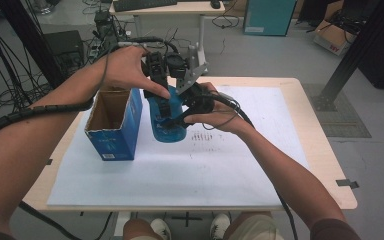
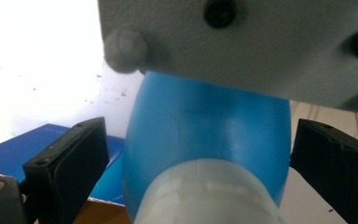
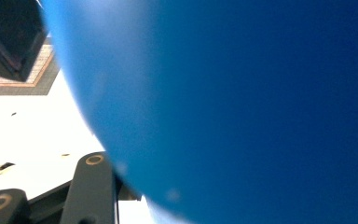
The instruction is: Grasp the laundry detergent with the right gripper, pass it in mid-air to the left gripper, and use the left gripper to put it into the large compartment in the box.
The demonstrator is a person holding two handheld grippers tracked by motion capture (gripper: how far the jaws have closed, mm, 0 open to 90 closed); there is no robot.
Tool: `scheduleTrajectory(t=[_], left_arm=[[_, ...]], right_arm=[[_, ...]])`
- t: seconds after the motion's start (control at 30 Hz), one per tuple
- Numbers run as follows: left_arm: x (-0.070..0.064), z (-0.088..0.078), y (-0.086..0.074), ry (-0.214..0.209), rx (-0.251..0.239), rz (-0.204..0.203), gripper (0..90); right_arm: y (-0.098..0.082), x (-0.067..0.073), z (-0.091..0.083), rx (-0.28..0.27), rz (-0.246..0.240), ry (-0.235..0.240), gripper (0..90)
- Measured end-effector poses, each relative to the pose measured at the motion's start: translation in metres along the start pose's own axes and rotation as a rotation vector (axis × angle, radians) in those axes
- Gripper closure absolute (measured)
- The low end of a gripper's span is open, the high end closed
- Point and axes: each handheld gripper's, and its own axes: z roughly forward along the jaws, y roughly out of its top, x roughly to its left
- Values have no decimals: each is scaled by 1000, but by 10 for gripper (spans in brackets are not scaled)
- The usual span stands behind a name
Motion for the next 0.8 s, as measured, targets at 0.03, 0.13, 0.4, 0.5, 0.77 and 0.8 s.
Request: scheduleTrajectory(t=[0.03, 0.13, 0.4, 0.5, 0.77, 0.8], left_arm=[[-1, 0, 0, -16, -8, -9, 49], [-1, 0, 0, -17, -17, -10, 49], [0, 0, 0, -8, -11, 2, 50], [-3, 1, 0, -12, -27, -26, 51], [-1, 0, -1, -15, -5, 0, 51], [-1, 0, -1, -15, -9, -6, 51]], right_arm=[[0, 0, 0, -2, 1, 0, 437], [1, 1, 0, -8, 17, 4, 437], [1, 1, 1, -5, 17, 3, 437], [1, 0, 0, -3, 1, -3, 437], [1, 1, 0, 0, -1, -2, 437], [1, 2, 0, -1, 0, -2, 437]])
